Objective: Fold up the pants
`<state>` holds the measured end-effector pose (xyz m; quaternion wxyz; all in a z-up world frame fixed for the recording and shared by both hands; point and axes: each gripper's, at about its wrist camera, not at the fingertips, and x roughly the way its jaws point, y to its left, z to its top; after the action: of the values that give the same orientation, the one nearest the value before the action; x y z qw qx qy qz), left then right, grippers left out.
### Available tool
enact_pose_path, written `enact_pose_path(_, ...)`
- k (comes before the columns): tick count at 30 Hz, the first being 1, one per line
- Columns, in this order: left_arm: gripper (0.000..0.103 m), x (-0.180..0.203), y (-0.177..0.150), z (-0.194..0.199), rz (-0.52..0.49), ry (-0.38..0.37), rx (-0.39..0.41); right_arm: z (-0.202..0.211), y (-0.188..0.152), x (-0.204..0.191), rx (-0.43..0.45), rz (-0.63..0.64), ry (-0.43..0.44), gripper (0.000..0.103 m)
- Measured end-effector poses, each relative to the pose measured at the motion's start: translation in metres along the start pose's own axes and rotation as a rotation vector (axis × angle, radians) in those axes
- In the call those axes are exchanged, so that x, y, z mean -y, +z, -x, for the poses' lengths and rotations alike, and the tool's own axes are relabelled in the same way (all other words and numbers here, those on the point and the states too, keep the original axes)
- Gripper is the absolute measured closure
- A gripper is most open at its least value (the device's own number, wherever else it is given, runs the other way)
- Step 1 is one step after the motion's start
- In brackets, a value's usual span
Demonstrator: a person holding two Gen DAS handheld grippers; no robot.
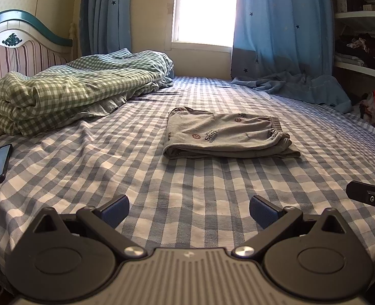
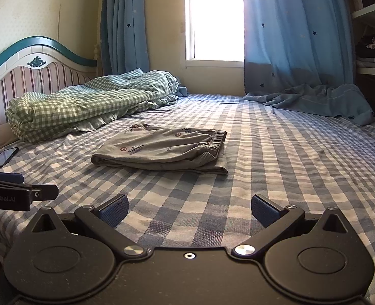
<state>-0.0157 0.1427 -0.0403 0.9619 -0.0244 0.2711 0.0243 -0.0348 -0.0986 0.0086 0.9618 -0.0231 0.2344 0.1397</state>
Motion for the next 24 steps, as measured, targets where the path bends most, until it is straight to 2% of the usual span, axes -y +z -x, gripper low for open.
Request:
enact_pose_path(5,0.000,0.003,0.000,0.000,-0.022,0.057,0.010,0.000,0.000,0.000,-0.001,0.001,-0.001,0.001)
enact_pose_path(9,0.000,0.000,0.001,0.002,0.008,0.009,0.022,0.000,-0.001,0.000,-0.002,0.000,-0.003,0.001)
enact_pose_path(17,0.000,-0.001,0.000,-0.002,0.012,0.022,0.010,-0.004,-0.002,-0.003,-0.009,0.000,-0.008,0.001)
enact_pose_path(24,0.000,-0.008,0.000,-0.004,0.053,-0.023,0.016,-0.006,-0.003,-0.005,-0.019,0.005,-0.006,0.001)
